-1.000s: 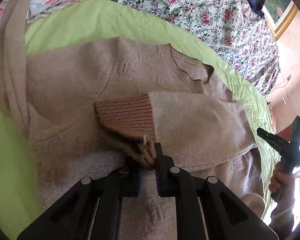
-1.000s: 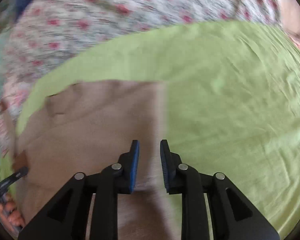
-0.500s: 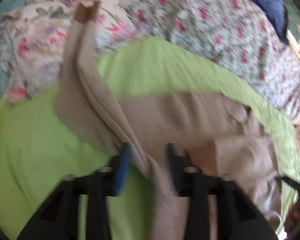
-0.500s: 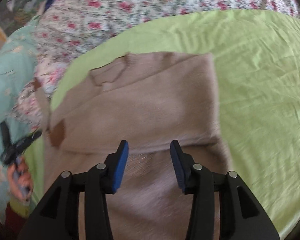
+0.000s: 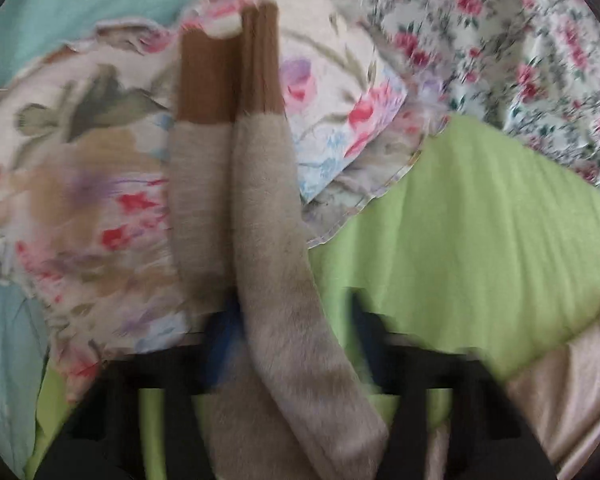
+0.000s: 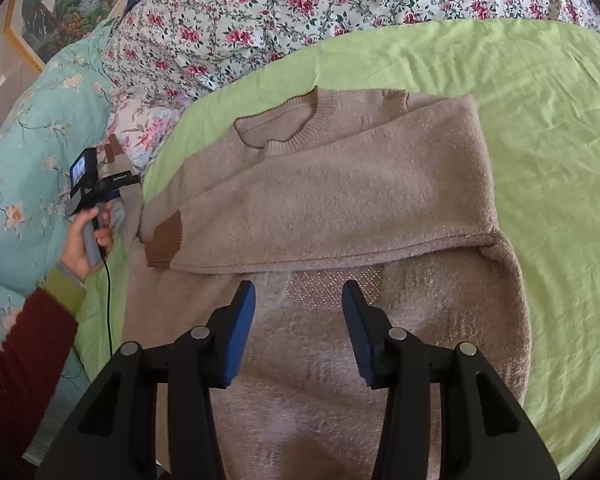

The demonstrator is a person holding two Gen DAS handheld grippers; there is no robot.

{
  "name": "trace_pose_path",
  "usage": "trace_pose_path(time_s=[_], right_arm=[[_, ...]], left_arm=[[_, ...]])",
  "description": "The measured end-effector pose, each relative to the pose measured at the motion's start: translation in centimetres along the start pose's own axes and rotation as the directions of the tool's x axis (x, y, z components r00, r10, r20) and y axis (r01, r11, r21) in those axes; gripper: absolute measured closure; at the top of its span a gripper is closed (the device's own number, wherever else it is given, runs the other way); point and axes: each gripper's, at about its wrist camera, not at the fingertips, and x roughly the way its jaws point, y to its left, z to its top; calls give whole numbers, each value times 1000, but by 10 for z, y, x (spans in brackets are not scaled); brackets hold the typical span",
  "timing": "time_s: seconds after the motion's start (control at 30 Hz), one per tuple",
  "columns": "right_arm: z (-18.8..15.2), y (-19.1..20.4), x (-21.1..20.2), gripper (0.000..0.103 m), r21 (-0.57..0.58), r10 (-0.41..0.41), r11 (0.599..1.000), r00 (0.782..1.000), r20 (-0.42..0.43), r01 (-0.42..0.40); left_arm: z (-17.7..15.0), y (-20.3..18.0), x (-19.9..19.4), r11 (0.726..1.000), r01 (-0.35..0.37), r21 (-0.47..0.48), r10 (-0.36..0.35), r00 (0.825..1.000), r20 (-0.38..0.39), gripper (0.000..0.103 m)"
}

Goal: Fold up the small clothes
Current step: 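Grasp the other sleeve cuff with the left gripper and fold it across the body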

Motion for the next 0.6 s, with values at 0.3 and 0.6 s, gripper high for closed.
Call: trace_pose_path(time_s=[0.3, 0.6], right_arm=[[-7, 2, -2, 56, -2, 22, 1000, 1000, 9, -22], [-10, -4, -12, 56, 45, 51, 998, 998, 42, -53]], left_arm=[[-20, -19, -60, 984, 177, 22, -179, 975, 132, 98], [-103, -126, -181, 859, 407, 310, -474, 861, 185, 98]])
